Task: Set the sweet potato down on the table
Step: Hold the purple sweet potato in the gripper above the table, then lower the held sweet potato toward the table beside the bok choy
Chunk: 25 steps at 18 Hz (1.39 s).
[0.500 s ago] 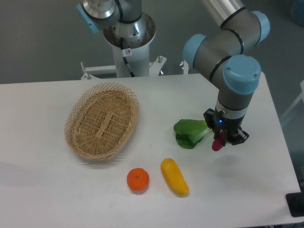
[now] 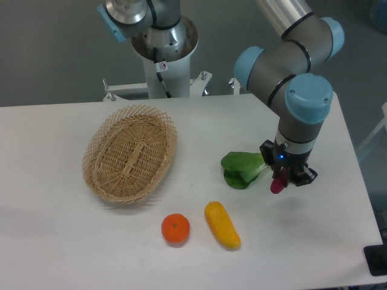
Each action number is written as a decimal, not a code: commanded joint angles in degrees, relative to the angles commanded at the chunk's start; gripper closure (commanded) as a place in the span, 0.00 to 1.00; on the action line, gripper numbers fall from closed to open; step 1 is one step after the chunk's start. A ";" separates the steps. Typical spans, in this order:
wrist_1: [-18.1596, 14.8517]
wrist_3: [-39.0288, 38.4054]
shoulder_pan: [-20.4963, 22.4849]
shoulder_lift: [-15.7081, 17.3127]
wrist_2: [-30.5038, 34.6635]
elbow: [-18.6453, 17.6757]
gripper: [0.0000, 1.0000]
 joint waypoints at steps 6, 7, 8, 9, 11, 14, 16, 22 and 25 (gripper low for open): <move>3.16 -1.23 -1.14 -3.07 0.09 -0.09 0.70; 3.16 -1.23 -1.14 -3.51 0.09 0.00 0.70; 3.51 -1.32 -1.41 -3.95 0.00 0.09 0.70; 4.21 -1.32 -2.02 -4.48 0.00 0.09 0.70; 5.97 -2.10 -2.55 -5.62 0.09 0.09 0.70; 6.77 -4.22 -3.69 -7.12 0.09 0.00 0.70; 6.94 -4.22 -3.87 -7.47 0.18 -0.61 0.68; 6.94 -5.10 -4.48 -8.26 -0.09 -1.41 0.55; 7.73 -5.36 -4.66 -8.79 0.00 -1.50 0.44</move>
